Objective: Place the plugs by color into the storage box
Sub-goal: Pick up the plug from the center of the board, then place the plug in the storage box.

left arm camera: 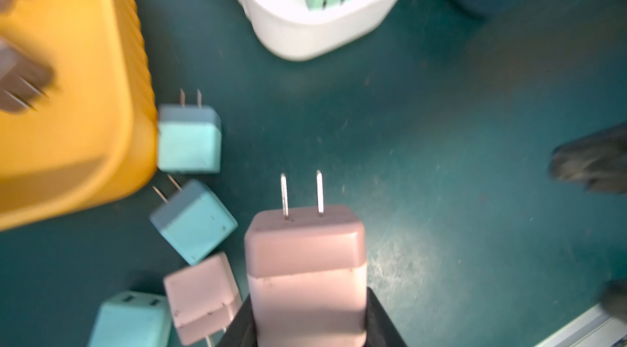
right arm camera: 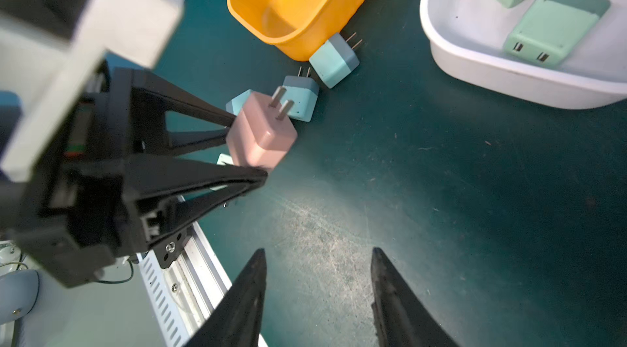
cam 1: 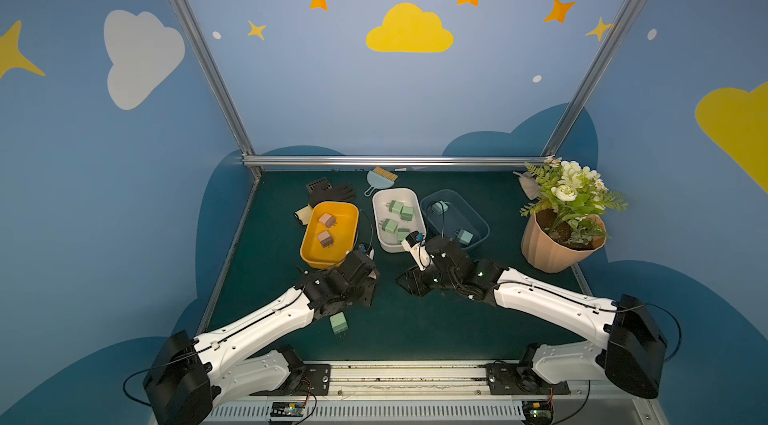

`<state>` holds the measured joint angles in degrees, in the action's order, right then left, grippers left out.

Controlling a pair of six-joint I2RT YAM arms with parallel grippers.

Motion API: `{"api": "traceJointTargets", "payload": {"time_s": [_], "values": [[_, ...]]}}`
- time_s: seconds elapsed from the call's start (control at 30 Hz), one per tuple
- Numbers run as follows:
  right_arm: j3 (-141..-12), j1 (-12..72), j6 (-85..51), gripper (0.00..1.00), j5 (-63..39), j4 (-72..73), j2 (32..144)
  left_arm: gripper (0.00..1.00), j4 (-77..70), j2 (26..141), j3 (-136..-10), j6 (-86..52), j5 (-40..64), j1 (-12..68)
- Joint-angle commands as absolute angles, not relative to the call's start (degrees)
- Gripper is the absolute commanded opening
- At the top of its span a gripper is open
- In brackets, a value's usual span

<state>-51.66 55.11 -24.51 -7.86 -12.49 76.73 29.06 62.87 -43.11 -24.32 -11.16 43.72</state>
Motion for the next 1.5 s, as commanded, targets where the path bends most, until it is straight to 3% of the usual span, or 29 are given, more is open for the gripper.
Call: {"api": "traceJointTargets", "payload": {"time_s": [0.0,0.3,0.43,0.8,1.17,1.37,1.47], "values": [[-53.8,55.1,-23.6,0.51,-5.0,-10.7,76.1,0.24,29.9,63.1,-47.5,-17.7,-7.7,39.1],[-56.5,55.3,-25.6,0.51,-4.2,-7.8,77.5,0.02,28.7,72.0,-56.3,-10.0,0.0,26.8],[-58.6,55.3,-25.7,0.51,-4.9,-9.0,77.7,0.02,27.0,76.0,-59.2,-9.9,3.9,23.1],[-64.3,55.3,-23.9,0.51,-2.2,-12.1,81.8,0.02,33.4,94.4,-74.4,-4.4,1.1,18.0],[-63.9,55.3,-25.4,0.51,-2.5,-12.6,85.0,0.03,36.5,105.2,-79.6,-3.3,4.9,12.9],[-64.2,55.3,-26.6,0.51,-4.6,-12.5,88.2,0.08,36.3,104.4,-79.7,-3.8,6.4,11.6],[-64.6,55.3,-26.8,0.51,-5.2,-12.6,89.2,0.19,36.2,103.9,-79.7,-3.9,6.2,11.3]]}}
